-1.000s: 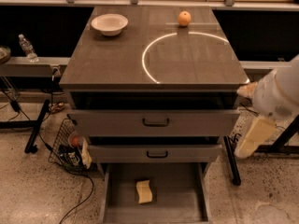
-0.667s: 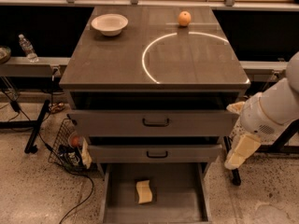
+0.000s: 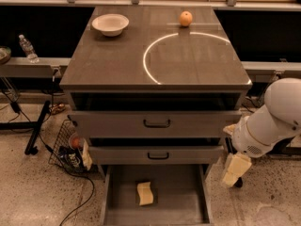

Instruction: Pick sponge from bottom drawer and place on counter

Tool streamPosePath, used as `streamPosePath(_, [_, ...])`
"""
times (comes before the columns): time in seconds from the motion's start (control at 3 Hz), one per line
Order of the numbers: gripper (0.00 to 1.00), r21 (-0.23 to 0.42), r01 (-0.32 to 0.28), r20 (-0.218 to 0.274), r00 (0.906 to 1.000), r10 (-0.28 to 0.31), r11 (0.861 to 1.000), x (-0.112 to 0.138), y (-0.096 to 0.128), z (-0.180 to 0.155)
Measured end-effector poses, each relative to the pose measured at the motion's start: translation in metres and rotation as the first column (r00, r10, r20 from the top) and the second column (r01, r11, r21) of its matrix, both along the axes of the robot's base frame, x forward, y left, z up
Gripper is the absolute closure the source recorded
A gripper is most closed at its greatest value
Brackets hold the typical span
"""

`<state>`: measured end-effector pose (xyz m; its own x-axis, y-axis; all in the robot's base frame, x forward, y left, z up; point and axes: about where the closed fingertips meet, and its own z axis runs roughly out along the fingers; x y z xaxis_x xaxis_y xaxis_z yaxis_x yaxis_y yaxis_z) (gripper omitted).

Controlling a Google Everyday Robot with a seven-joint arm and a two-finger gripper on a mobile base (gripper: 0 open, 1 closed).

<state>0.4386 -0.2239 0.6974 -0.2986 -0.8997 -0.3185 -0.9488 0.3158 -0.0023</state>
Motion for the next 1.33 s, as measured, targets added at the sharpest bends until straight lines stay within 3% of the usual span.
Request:
streamPosePath(0.33, [0.00,0.005,0.003,-0.005,1.0000,-0.003,1.000,-0.001,0.001,-0.003])
streamPosePath(0.67, [0.00,0.040,0.018,-0.024,0.9996,-0.017,0.999,-0.006,0.013,-0.033])
streamPosePath(1.33, [0.00,0.184,0.031,-0.061,0.9979,-0.020,0.982,-0.003,0.064,-0.162])
